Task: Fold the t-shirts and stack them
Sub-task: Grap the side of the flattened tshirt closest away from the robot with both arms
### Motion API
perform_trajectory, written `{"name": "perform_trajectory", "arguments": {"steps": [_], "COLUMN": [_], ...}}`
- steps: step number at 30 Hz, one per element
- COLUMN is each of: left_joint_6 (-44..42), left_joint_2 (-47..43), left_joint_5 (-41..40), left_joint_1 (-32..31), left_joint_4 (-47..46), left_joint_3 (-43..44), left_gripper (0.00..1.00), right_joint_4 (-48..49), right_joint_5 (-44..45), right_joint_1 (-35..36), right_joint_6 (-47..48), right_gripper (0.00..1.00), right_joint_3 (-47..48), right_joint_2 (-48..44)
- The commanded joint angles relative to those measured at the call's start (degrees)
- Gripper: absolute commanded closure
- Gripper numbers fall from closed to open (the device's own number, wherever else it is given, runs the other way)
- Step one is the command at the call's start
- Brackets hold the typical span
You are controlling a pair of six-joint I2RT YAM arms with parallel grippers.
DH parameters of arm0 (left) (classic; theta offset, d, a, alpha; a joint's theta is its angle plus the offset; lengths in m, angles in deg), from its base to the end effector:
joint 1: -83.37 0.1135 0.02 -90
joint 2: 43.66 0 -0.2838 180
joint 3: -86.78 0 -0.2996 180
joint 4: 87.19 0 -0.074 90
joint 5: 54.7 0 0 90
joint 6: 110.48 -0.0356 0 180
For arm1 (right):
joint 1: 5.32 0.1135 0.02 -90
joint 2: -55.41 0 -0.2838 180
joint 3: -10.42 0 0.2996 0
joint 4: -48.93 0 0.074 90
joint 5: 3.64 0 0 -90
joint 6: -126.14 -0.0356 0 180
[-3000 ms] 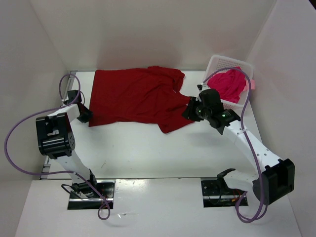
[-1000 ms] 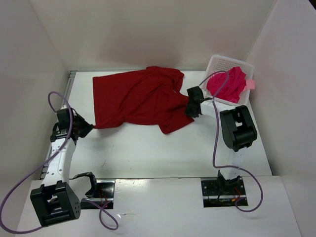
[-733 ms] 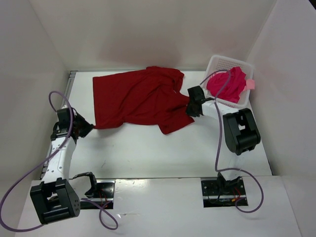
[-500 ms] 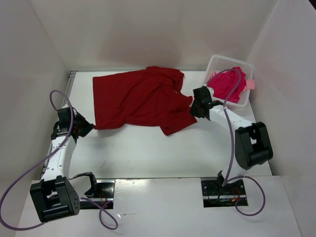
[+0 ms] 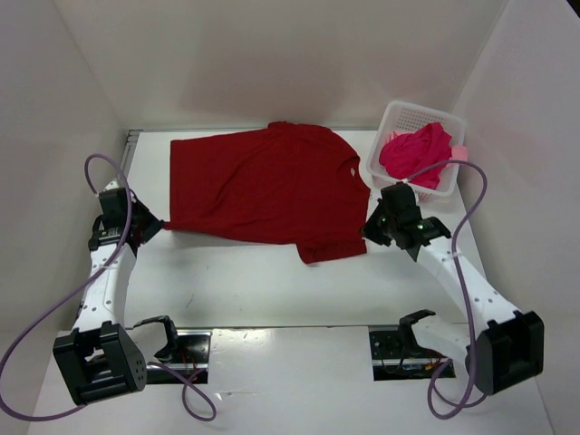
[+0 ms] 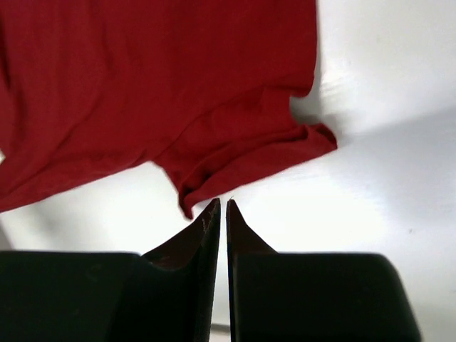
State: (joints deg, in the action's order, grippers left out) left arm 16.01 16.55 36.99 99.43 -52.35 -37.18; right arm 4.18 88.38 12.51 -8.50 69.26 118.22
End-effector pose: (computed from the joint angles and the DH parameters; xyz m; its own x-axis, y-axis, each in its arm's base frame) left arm 0.2530 0.0717 0.2690 -0.3350 -0.7150 -0.6137 -0.5643 0.6738 -0.4770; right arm 0.2493 0.0789 0.2628 -0.7085 0.5098 -0.4880 0.3007 0.8437 0.4447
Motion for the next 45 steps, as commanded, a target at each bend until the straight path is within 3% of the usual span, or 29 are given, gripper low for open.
{"name": "perform_trajectory", "arguments": {"steps": [1, 4, 6, 10, 15, 26, 30, 39, 45], "left_joint_6": [-2.73, -2.74, -2.74, -2.74, -2.74, -2.74, -2.21, -2.21, -2.21], "left_joint_2": [0.18, -0.43, -0.44, 0.08, 0.09, 0.7, 1.23, 1.76, 1.76], "left_joint_5": [-3.62, -4.24, -4.24, -4.24, -3.1, -0.29, 0.33, 1.38, 1.38], "left_joint_1": [0.38, 0.38, 0.38, 0.38, 0.38, 0.38, 0.38, 0.38, 0.38], "left_joint_4": [0.97, 1.67, 1.67, 1.67, 1.15, -0.44, -0.96, -1.49, -1.49], "left_joint_3": [2.36, 2.36, 2.36, 2.36, 2.36, 1.21, 0.69, 0.16, 0.16], "left_gripper": [0.98, 0.98, 0.98, 0.98, 0.98, 0.98, 0.98, 0.98, 0.98], "right_joint_4": [-6.18, -8.03, -8.03, -3.3, 2.25, 8.49, 9.28, 11.74, 14.11], "right_joint_5": [-2.64, -2.64, -2.64, -2.64, 2.01, 9.3, 9.32, 9.93, 8.61], "right_joint_1": [-0.16, -0.16, 0.46, 0.46, 0.46, -0.77, -1.92, -2.53, -2.53], "right_joint_6": [-4.92, -6.24, -6.25, -5.72, -5.11, -2.47, -1.94, -1.41, -0.88], "right_gripper": [0.88, 0.88, 0.82, 0.61, 0.57, 0.57, 0.62, 0.62, 0.74], "right_joint_3": [-2.54, -3.07, -3.08, -3.08, -4.22, -5.72, -5.72, -5.19, -5.19], "right_joint_2": [-6.27, -10.32, -10.34, -4.82, 1.26, 10.76, 12.95, 15.5, 18.76]}}
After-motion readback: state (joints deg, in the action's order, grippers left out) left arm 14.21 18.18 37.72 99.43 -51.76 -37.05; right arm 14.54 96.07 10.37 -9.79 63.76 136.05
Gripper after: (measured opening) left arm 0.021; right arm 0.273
